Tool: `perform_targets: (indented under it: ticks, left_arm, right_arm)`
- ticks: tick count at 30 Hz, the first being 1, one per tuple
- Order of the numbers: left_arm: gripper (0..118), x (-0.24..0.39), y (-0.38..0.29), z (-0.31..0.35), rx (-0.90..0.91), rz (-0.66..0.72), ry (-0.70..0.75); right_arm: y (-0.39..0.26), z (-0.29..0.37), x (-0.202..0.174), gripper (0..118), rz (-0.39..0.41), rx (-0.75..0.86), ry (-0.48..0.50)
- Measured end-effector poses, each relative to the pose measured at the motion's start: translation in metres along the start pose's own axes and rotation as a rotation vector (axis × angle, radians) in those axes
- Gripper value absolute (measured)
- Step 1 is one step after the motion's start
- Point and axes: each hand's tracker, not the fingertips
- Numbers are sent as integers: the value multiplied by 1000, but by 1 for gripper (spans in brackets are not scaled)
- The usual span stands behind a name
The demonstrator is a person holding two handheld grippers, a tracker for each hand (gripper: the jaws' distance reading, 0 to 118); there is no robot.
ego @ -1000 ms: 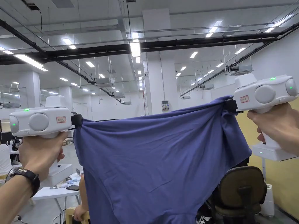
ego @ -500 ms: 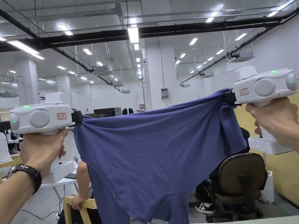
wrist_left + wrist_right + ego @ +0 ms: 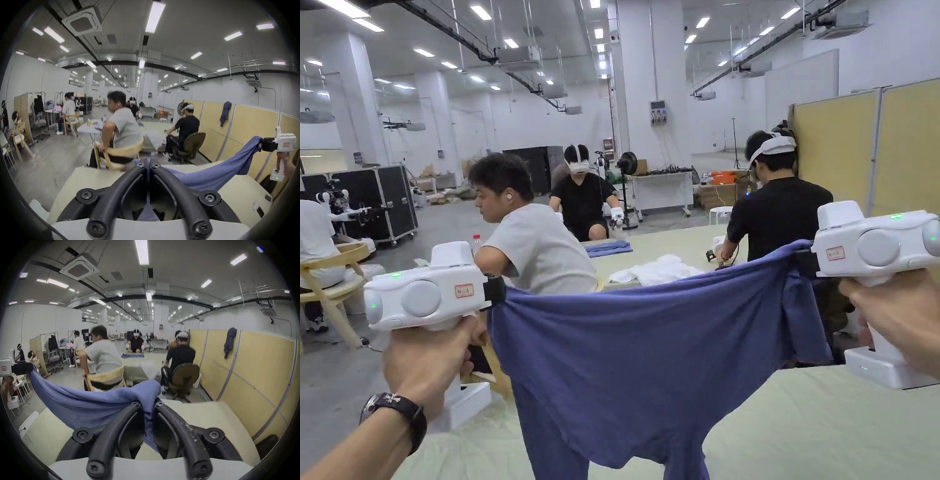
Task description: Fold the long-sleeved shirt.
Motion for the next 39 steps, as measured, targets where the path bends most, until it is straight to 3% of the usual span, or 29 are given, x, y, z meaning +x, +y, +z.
perform_targets:
  ticks: [11, 22, 36, 39]
  left_arm:
    - [0, -6, -147, 43, -170, 64, -27]
    - [0, -13, -309, 143, -412, 132, -59]
    - [0, -18, -439, 288, -519, 255, -31]
    - [0, -15, -454, 301, -562, 223, -35]
  right_arm:
    - [-171, 7, 5, 11, -46, -203, 45]
    - [-344, 86, 12, 11, -103, -400, 94]
    - [-453, 188, 2, 11, -40, -574, 173]
    - [-467, 195, 2, 11, -28, -625, 195]
